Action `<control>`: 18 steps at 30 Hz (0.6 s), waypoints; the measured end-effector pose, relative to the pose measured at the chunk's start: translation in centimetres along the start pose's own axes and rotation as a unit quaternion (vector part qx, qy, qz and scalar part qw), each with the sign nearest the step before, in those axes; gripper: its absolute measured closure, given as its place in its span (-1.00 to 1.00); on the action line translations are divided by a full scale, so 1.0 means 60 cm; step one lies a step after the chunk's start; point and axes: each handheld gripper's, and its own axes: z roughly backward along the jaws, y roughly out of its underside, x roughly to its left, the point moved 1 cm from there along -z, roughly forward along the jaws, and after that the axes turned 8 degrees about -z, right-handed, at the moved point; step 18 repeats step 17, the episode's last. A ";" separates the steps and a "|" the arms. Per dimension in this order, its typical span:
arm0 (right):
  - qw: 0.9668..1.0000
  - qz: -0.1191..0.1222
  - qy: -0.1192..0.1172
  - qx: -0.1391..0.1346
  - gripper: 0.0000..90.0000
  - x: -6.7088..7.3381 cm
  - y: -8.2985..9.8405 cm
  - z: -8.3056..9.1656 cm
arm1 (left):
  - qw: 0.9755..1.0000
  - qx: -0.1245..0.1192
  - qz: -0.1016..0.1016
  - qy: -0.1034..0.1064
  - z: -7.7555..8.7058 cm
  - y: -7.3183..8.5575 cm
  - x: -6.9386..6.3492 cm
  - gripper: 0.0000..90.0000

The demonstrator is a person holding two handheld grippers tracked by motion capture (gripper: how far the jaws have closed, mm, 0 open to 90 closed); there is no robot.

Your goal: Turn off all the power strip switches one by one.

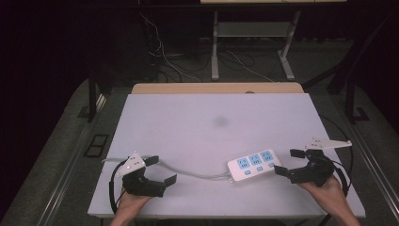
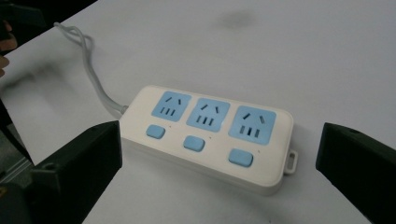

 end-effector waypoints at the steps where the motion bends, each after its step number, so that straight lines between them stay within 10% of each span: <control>1: 1.000 -0.005 0.002 -0.005 -0.99 -0.002 0.006 0.001 | 1.000 0.000 0.000 0.000 0.000 0.000 0.000 -1.00; 18: 0.999 -0.006 0.003 -0.043 -0.99 -0.005 0.067 -0.012 | 1.000 0.001 0.000 -0.002 0.002 0.001 0.002 -1.00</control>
